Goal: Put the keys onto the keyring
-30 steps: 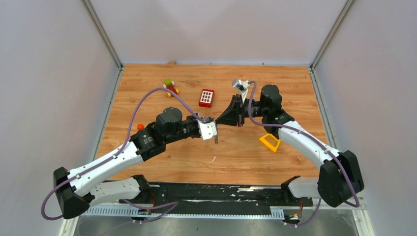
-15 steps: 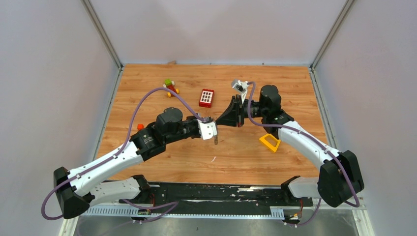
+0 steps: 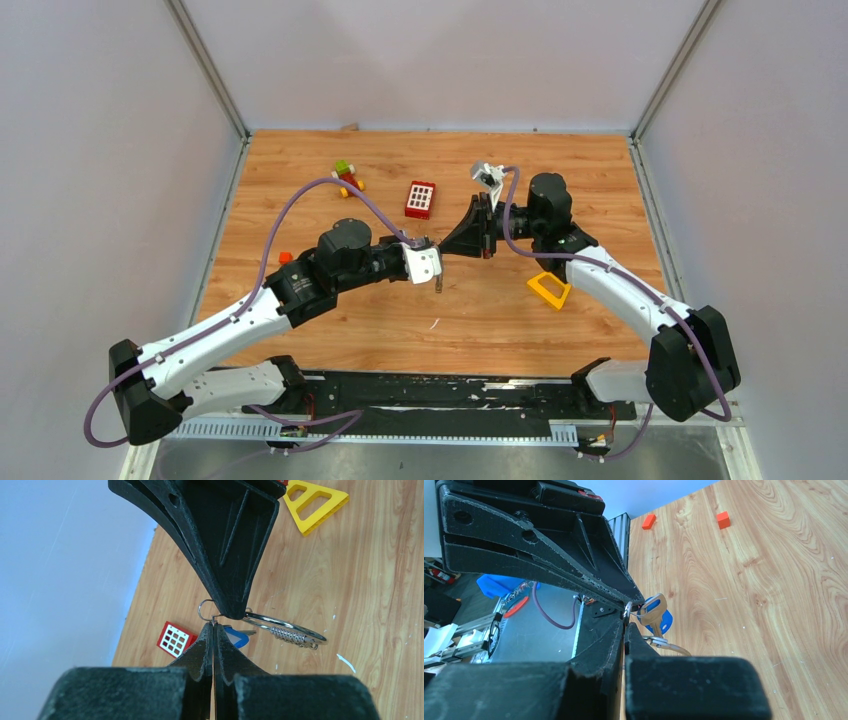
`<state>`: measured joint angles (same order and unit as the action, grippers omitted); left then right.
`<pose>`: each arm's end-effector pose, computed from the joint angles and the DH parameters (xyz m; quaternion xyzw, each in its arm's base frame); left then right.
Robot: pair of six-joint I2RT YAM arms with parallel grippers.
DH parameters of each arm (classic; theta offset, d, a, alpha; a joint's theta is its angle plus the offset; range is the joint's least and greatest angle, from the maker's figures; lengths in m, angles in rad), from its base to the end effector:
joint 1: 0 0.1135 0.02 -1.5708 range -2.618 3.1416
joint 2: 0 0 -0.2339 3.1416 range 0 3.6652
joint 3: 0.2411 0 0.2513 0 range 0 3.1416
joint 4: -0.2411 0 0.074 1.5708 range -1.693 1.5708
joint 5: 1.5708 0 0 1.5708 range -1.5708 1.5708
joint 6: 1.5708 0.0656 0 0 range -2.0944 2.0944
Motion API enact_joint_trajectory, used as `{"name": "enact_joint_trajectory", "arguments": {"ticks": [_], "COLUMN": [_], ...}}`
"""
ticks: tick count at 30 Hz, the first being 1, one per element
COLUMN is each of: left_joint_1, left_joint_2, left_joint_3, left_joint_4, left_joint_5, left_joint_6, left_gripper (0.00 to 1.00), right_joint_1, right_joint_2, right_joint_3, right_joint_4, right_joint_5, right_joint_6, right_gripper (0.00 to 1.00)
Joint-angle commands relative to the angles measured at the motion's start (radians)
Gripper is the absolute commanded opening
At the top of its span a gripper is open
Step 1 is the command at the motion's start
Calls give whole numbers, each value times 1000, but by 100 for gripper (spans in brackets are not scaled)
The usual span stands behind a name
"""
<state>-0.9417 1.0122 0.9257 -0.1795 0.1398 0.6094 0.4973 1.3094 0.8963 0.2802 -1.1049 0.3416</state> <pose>0.1564 -0.2305 0.3140 0.5852 0.5363 -0.1549 0.5881 0.2442 0.1993 0.2827 -0.3944 0.6117 0.5890 0.3512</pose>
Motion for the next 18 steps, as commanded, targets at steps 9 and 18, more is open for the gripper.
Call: {"name": "enact_joint_trajectory", "arguments": {"ticks": [9, 18], "left_joint_1": [-6, -6], "left_joint_2": [-10, -8], "left_joint_3": [24, 15], "left_joint_4": [104, 112], "left_joint_5": [6, 2], "left_joint_6": [-31, -28], "left_gripper": [0, 0], "right_joint_1": [19, 21], "right_joint_2": [-13, -18], "right_joint_3": [7, 6], "right_joint_4": [-26, -26], "right_joint_5": [19, 16], "right_joint_6": [-42, -46], "right_gripper": [0, 0]}}
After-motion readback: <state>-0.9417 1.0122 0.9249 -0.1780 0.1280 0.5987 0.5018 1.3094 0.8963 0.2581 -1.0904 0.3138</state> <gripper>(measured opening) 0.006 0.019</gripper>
